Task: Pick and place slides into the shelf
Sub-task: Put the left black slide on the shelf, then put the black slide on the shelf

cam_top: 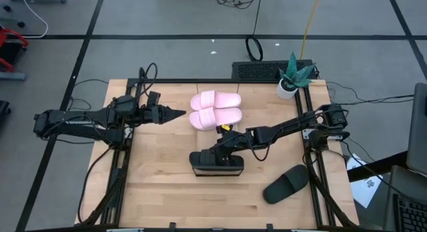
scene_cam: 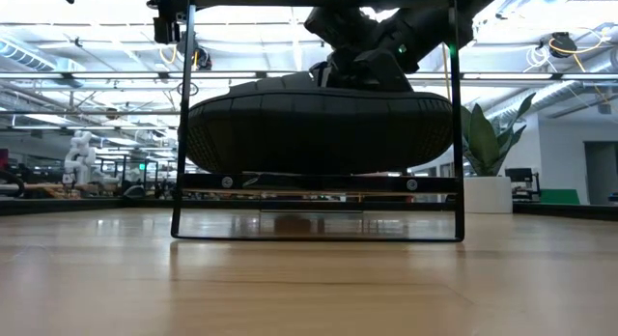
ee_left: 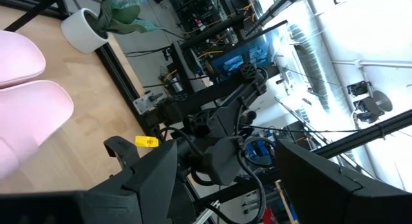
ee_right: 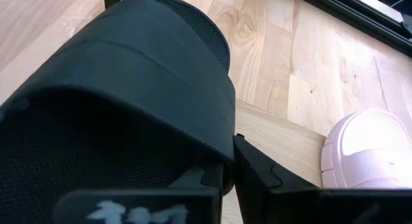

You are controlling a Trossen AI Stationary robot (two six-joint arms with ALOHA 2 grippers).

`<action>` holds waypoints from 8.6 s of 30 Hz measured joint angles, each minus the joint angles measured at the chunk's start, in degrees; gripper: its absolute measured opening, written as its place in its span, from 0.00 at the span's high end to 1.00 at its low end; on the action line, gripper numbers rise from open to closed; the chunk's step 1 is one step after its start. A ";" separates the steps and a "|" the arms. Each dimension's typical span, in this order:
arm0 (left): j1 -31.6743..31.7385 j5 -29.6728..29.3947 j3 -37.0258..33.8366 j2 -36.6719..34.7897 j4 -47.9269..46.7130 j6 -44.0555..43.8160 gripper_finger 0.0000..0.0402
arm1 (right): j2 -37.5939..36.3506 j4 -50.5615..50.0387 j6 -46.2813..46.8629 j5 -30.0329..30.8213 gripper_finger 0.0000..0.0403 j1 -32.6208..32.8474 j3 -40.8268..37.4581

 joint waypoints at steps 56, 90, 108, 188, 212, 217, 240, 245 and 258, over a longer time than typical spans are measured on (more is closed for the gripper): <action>0.00 1.08 0.00 0.00 0.00 0.92 0.36 | -0.04 -5.38 -3.08 0.13 0.77 0.37 0.00; 0.00 1.38 0.02 -0.01 0.09 1.01 0.36 | -2.14 -7.04 -1.51 0.16 0.80 0.94 0.00; 0.00 1.42 0.02 -0.01 0.11 1.14 0.36 | -2.14 -7.34 -0.49 0.16 0.89 2.47 0.00; -0.07 4.42 0.02 0.01 0.11 2.22 0.36 | -30.39 -77.09 70.11 -13.04 0.72 20.70 1.14; -0.07 7.56 0.02 0.01 0.10 4.83 0.36 | -50.01 -73.79 109.92 -4.33 0.72 32.61 -8.86; -0.07 7.56 0.02 0.01 0.11 5.03 0.36 | -55.27 -68.03 115.40 -4.45 0.72 34.87 -16.71; -0.49 11.14 0.02 0.00 0.46 6.73 0.36 | -58.88 -57.65 117.31 -3.67 0.72 36.63 -19.76; -1.90 11.39 0.02 0.57 5.89 6.69 0.36 | -58.88 -57.67 116.32 4.88 0.72 36.63 -19.76; -7.08 12.21 0.02 3.12 10.91 5.64 0.36 | -58.86 -59.81 118.63 -4.70 0.72 36.61 -19.71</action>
